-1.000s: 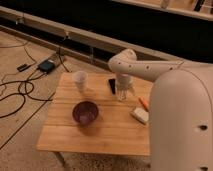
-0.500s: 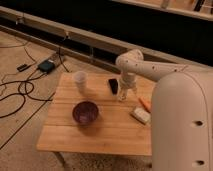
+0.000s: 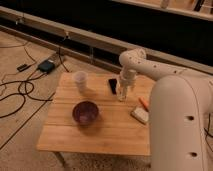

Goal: Place the bottle in the ceramic bowl

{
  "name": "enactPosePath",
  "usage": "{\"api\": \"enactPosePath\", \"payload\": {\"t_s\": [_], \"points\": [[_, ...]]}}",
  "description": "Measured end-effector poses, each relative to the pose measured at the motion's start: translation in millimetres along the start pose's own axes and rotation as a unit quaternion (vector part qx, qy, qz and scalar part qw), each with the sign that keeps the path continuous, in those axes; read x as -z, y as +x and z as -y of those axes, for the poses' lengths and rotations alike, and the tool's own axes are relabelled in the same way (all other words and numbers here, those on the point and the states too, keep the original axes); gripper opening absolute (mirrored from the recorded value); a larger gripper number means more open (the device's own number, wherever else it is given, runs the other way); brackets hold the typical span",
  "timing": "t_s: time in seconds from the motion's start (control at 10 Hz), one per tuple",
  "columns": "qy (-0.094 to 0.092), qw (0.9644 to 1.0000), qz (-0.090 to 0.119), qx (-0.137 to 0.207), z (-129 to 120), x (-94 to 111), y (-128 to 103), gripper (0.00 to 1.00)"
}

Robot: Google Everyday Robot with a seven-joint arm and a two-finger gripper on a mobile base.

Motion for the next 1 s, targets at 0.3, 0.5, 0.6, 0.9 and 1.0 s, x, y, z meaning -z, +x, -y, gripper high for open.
{"api": "enactPosePath", "payload": {"t_s": [0.3, 0.5, 0.6, 0.9, 1.0], "points": [[0.007, 0.9999, 0.011, 0.010, 10, 2, -14, 0.65], [0.003, 0.9997, 0.022, 0.008, 12, 1, -23, 0.62], [-0.019, 0.9990, 0.039, -0.006, 9, -2, -32, 0.49], [-0.052, 0.9962, 0.064, -0.027, 11, -5, -41, 0.18], [-0.056, 0.9958, 0.067, -0.029, 11, -6, -40, 0.08]]}}
